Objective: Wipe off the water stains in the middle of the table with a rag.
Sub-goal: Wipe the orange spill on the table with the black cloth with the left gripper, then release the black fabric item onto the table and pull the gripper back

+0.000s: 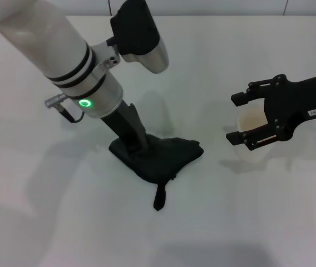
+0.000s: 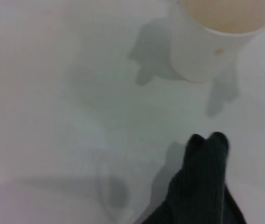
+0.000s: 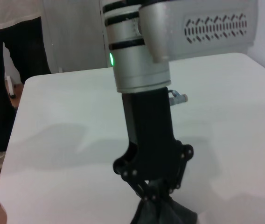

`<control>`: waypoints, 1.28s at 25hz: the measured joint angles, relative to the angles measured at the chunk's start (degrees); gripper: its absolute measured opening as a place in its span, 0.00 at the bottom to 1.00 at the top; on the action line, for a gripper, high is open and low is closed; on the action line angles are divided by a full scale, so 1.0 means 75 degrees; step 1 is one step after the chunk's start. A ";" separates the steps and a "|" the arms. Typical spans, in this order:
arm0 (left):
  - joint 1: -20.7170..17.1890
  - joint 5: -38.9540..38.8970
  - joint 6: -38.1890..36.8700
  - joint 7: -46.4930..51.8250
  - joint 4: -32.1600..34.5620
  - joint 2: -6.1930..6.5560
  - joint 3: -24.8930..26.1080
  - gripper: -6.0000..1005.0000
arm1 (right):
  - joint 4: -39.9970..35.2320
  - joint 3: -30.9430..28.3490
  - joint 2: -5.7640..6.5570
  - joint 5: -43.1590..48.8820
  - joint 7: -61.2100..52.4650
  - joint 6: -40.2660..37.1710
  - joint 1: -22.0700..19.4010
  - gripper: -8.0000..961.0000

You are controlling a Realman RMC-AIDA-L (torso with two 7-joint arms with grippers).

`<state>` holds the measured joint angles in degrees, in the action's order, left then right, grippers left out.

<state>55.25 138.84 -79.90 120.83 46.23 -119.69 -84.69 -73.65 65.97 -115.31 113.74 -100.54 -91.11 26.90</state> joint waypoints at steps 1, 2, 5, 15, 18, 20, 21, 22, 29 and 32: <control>-0.0099 0.0022 -0.0137 0.0043 0.0175 0.0008 -0.0007 0.13 | 0.0000 0.0013 0.0000 -0.0007 -0.0001 0.0000 0.0000 0.87; -0.0190 0.0101 -0.0269 0.0108 0.0358 0.0018 -0.0011 0.13 | 0.0000 0.0021 0.0000 -0.0024 -0.0003 -0.0002 -0.0001 0.87; -0.0542 0.0553 -0.0585 0.0288 0.0849 0.0028 0.0027 0.13 | 0.0000 0.0025 0.0000 -0.0103 -0.0008 -0.0029 -0.0007 0.87; -0.1869 0.1266 -0.1020 0.0166 0.1995 0.0068 0.0531 0.15 | 0.0001 -0.0011 0.0007 -0.0180 -0.0008 -0.0001 -0.0144 0.87; -0.2043 0.1261 -0.1101 0.0017 0.2127 0.0069 0.0670 0.15 | 0.0005 -0.0035 0.0009 -0.0180 -0.0002 0.0006 -0.0208 0.87; -0.2167 0.1260 -0.1118 -0.0050 0.2243 0.0071 0.0731 0.15 | 0.0015 -0.0051 0.0011 -0.0180 0.0004 0.0008 -0.0238 0.87; -0.2213 0.1259 -0.1119 -0.0108 0.2275 0.0073 0.0823 0.15 | 0.0016 -0.0053 0.0011 -0.0180 0.0005 0.0009 -0.0253 0.87; -0.2253 0.1258 -0.1121 -0.0184 0.2297 0.0077 0.0974 0.15 | 0.0016 -0.0055 0.0011 -0.0180 0.0006 0.0009 -0.0259 0.87; -0.2543 0.1200 -0.1249 -0.0796 0.2457 0.0080 0.1732 0.16 | 0.0008 -0.0066 0.0022 -0.0187 0.0011 0.0008 -0.0294 0.87; -0.2944 0.0880 -0.1297 -0.1265 0.2791 0.0085 0.1975 0.23 | 0.0015 -0.0095 0.0027 -0.0190 0.0012 0.0007 -0.0297 0.87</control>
<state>33.17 145.43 -89.63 111.34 67.16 -119.06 -69.87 -73.54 65.26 -115.10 112.32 -100.45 -91.06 24.67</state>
